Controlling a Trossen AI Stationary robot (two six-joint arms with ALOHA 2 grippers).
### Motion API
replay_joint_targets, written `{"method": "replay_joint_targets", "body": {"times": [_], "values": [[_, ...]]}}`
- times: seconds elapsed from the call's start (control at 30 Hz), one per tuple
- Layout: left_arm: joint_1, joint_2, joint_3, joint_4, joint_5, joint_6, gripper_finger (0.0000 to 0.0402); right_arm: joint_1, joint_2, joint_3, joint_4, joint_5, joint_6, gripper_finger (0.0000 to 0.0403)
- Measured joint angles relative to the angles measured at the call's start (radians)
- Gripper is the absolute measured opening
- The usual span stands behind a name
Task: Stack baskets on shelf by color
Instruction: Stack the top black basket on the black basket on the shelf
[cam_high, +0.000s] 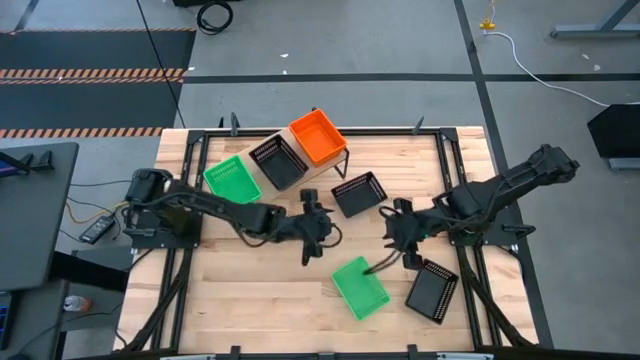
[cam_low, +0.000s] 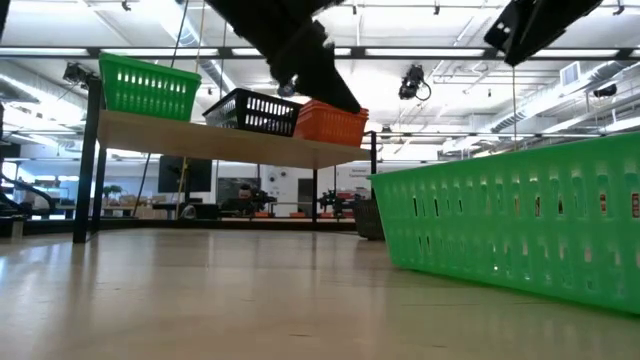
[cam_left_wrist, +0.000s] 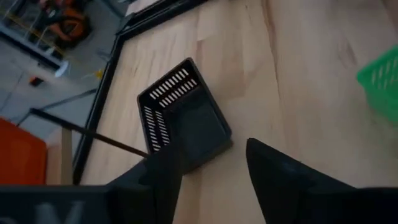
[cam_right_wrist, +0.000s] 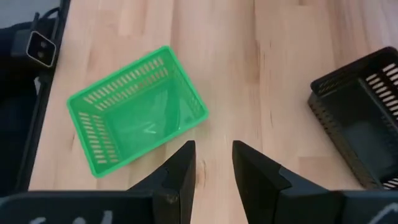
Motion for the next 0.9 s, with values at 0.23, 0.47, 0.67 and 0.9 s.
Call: {"method": "replay_joint_targets", "body": {"times": [0.23,0.47,0.67,0.9], "values": [[0.076,0.036,0.103,-0.129,0.074,0.147,0.0226,0.092,0.001,0.000,-0.002,0.069,0.005,0.0113],[0.131,0.203,0.337,-0.426,0.070,0.214,0.0248,0.149,0.001,-0.001,-0.001,0.084,0.038,0.0113],[0.136,0.321,0.411,-0.441,0.023,0.369,0.0249,0.202,0.001,-0.001,-0.007,0.096,0.066,0.0113],[0.141,0.378,0.414,-0.400,0.003,0.443,0.0249,0.241,0.001,-0.014,-0.013,0.099,0.087,0.0113]]}}
